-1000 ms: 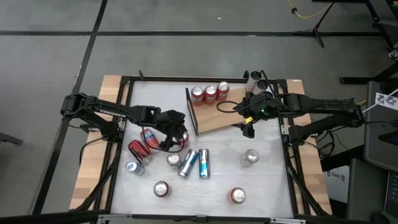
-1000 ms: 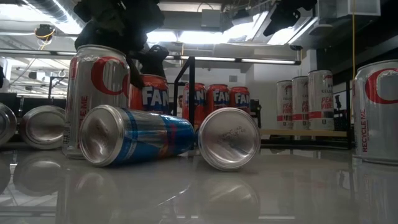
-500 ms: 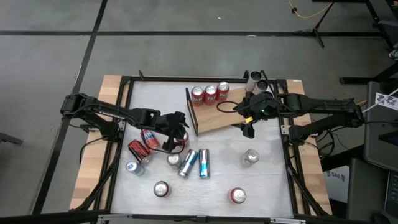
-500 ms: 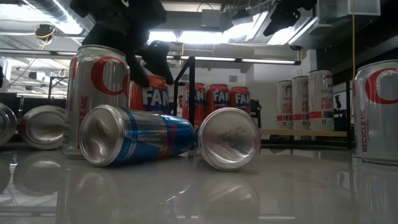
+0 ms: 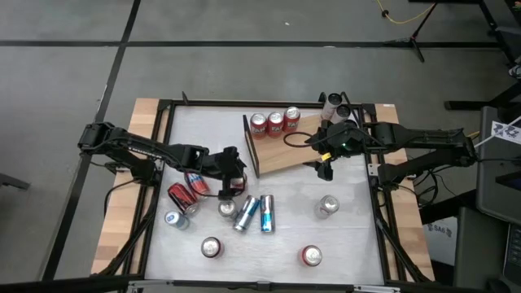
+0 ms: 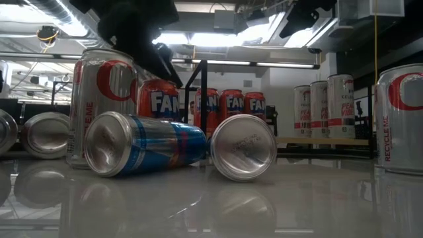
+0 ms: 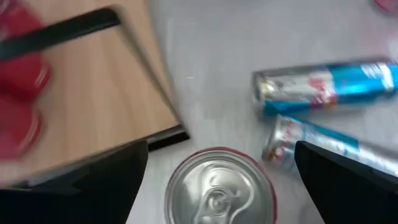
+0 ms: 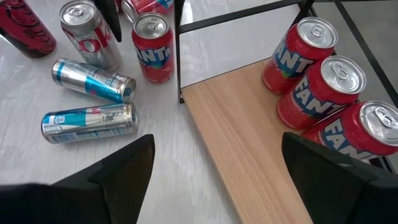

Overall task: Place canned beverage on shelf
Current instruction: Put the center orange soda can on the shelf

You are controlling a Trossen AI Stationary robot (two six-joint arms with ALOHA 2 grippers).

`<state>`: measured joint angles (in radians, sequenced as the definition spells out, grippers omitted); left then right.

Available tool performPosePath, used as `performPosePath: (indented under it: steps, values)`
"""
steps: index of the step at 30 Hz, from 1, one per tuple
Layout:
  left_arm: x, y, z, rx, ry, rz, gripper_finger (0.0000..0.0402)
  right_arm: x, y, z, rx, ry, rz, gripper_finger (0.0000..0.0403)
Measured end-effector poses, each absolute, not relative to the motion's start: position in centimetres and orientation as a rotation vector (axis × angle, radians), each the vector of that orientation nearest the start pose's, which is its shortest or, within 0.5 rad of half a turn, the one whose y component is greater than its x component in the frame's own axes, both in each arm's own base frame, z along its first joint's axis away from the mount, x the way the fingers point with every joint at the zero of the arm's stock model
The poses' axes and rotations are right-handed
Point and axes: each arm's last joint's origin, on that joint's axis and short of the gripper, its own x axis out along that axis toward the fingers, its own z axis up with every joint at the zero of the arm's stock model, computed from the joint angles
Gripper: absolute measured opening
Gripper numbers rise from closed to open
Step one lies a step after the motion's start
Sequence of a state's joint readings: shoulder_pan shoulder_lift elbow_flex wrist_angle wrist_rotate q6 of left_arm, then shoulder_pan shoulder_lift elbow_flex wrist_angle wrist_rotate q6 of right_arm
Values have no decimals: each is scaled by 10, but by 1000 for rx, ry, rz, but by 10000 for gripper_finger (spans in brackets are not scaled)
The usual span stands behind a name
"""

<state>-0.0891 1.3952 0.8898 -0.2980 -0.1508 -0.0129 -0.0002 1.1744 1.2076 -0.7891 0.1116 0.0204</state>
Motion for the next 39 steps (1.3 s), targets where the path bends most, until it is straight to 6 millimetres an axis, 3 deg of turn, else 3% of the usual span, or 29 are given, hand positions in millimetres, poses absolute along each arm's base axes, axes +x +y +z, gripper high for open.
performPosePath:
  steps: [8,39]
  values:
    - [283,-19,228,-144,781,225,397,231,-3,349,-23,752,-114,341]
    - [280,-23,216,-248,861,307,396,231,-3,349,-23,752,-114,341]
